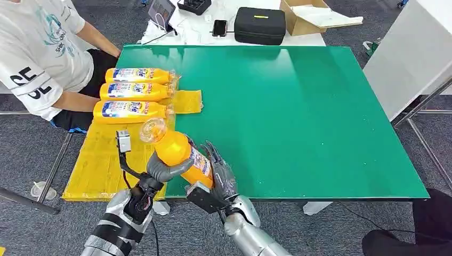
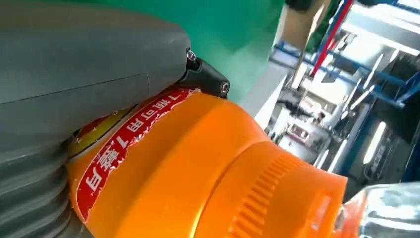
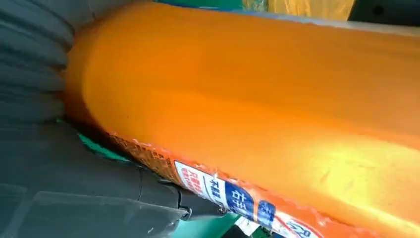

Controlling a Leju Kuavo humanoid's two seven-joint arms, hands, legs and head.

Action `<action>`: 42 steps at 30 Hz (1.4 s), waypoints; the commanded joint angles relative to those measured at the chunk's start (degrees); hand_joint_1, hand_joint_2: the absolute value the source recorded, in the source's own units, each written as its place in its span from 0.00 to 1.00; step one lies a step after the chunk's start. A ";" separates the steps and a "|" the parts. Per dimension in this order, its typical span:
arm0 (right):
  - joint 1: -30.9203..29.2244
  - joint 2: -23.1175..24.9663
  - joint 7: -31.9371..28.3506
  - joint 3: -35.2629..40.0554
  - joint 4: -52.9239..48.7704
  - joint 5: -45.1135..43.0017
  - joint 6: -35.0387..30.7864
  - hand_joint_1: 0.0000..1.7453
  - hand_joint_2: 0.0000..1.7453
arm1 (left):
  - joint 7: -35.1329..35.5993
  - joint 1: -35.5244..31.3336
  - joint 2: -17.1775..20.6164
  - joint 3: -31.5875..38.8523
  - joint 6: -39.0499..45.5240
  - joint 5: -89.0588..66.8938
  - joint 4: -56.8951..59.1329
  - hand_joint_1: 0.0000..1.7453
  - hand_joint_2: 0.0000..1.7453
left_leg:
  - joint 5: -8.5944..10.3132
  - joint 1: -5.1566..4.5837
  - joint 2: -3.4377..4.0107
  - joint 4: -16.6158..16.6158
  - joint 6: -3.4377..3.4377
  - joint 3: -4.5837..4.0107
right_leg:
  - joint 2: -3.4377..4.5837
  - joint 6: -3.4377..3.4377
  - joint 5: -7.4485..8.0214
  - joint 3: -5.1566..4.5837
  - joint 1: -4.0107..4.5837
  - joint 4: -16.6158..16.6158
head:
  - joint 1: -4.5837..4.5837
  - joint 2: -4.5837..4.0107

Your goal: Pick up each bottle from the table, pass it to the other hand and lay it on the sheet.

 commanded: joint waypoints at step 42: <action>9.38 -6.23 -5.07 -3.18 -43.40 -26.11 8.76 0.00 0.00 | -4.43 -21.53 14.96 -0.07 39.65 -88.11 36.37 1.00 1.00 | -0.06 0.05 0.04 -0.01 0.02 0.34 | -0.07 -0.10 -0.11 0.36 0.10 -0.01 | 0.00 0.00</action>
